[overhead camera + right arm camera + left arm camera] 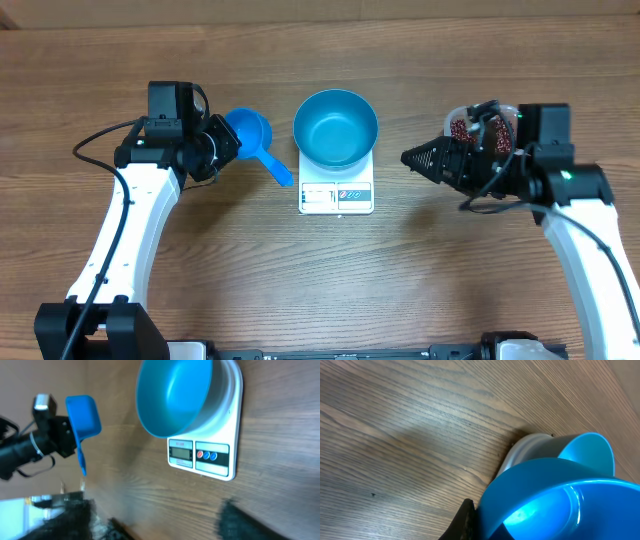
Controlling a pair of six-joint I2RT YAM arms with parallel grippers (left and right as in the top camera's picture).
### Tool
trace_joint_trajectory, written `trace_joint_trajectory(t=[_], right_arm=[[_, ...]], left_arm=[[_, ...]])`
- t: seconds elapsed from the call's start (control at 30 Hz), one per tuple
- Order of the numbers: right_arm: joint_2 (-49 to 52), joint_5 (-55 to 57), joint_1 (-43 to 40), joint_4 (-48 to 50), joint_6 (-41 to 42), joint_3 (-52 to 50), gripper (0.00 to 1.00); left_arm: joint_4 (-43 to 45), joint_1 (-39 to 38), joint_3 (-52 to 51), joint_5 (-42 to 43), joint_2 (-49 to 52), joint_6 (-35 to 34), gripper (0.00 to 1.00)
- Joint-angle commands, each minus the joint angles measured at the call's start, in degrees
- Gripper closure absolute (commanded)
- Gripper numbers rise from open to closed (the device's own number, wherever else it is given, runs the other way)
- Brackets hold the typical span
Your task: Scoop item into bowl and weigh 150g on scale
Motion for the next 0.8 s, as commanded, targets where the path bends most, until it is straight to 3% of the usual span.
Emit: trace_joint_trajectory(t=[0.0, 0.13, 0.2, 0.37, 0.5, 0.77], right_arm=[[3.9, -2.3, 2.5, -0.3, -3.5, 1.1, 0.55], [4.8, 8.1, 8.6, -0.2, -3.4, 1.1, 0.87], [4.8, 13.8, 11.4, 0.0, -1.7, 1.1, 0.96], [4.8, 26.5, 18.5, 1.2, -0.8, 0.6, 0.96], [4.9, 36.2, 26.8, 9.2, -1.1, -2.9, 0.96], [8.3, 44.7, 33.8, 18.0, -1.3, -7.3, 0.96]], left_arm=[[0.3, 0.4, 0.6, -3.1, -0.7, -0.7, 0.96], [0.7, 2.7, 0.6, -3.1, -0.7, -0.7, 0.96], [0.7, 4.1, 0.6, -3.1, -0.7, -0.7, 0.96], [0.7, 7.1, 0.6, -3.1, -0.7, -0.7, 0.96], [0.7, 8.3, 0.6, -3.1, -0.7, -0.7, 0.96], [1.0, 8.3, 0.6, -3.1, -0.7, -0.7, 0.96]])
